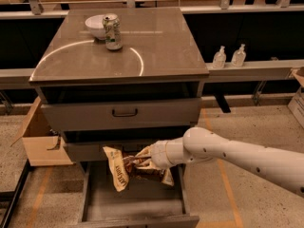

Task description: Place brown chip bag into bottom drawer

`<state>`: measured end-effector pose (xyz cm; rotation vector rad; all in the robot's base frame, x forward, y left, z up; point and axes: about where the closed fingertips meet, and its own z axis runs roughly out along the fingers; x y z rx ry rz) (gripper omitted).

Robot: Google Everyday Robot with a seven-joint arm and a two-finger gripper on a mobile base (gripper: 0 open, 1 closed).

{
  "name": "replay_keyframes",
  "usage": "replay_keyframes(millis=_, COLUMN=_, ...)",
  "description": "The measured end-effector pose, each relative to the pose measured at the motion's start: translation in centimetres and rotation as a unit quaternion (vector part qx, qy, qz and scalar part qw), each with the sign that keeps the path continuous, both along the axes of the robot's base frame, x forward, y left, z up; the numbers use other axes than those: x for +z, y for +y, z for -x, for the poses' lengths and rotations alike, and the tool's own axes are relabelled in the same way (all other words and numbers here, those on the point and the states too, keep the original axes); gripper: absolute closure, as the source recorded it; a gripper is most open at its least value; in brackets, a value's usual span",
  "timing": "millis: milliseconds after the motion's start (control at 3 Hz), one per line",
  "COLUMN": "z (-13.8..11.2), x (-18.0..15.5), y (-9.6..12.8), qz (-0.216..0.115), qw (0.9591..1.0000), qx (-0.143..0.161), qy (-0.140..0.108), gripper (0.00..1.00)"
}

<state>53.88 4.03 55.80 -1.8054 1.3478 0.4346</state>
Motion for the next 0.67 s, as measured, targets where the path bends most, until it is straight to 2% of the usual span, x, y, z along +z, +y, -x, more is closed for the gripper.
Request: replay_keyframes(millis=667, z=1.0, x=-9.2, y=0.1, qz=0.016, qw=0.9981, qx=-0.046, qy=0.038, gripper=1.0)
